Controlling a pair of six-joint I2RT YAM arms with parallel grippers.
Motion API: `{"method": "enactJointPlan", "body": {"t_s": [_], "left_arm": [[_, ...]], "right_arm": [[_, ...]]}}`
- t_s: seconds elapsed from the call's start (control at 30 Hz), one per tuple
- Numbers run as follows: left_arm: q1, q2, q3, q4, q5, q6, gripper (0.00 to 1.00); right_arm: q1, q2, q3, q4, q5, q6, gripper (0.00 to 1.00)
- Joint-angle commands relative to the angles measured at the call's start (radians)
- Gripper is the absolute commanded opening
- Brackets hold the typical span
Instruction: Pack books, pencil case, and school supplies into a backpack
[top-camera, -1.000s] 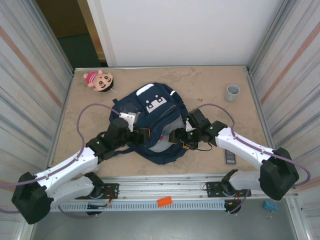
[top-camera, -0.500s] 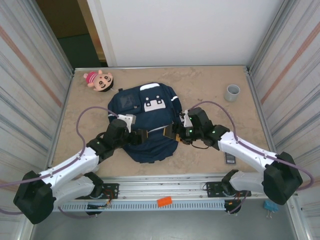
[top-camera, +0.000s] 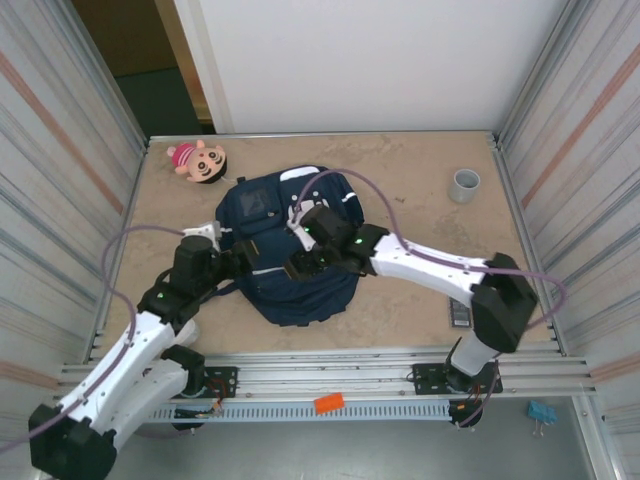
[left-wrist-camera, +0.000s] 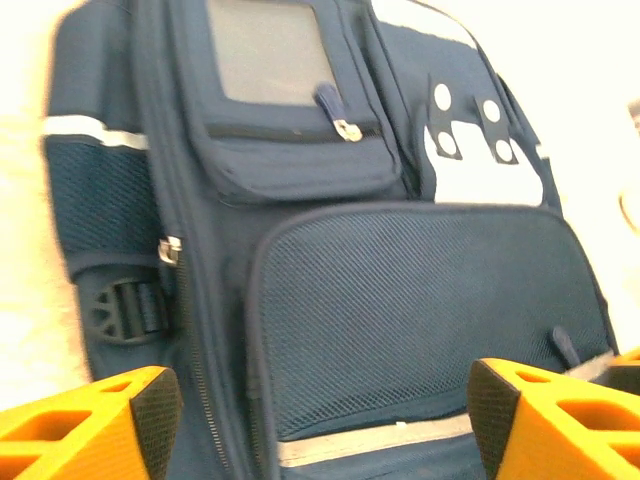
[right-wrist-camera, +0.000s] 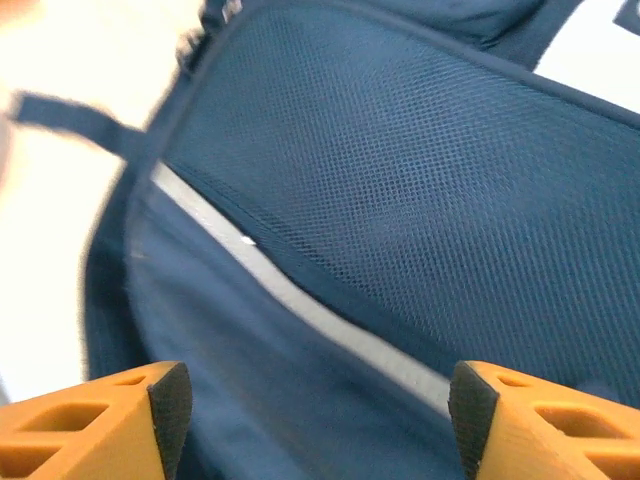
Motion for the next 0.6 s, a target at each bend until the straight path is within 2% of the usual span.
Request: {"method": "enactJointPlan", "body": {"t_s": [0.0, 0.2, 0.37, 0.47, 0.57], "left_arm": [[0.054, -0.072, -0.031, -0.088, 0.005, -0.033, 0.78], [0.107, -0.117, -0.051, -0.131, 0.039, -0.019, 0.80], [0.124, -0.087, -0.040, -0.151, 0.055, -0.001, 0.81], [0.125, -0.062, -0.037, -0.137, 0.066, 0.006, 0.81], [0.127, -0.038, -0.031, -0.124, 0.080, 0.016, 0.81]], "right_arm": [[0.059, 0.101, 0.040, -0.046, 0.137, -0.269, 0.73], [0.107, 0.249, 0.096, 0.010, 0.279, -0.387, 0.75], [0.120, 0.263, 0.091, 0.051, 0.354, -0.453, 0.65], [0.118, 0.219, 0.057, 0.070, 0.352, -0.474, 0.35], [0.116, 0.173, 0.030, 0.075, 0.369, -0.493, 0.19]]}}
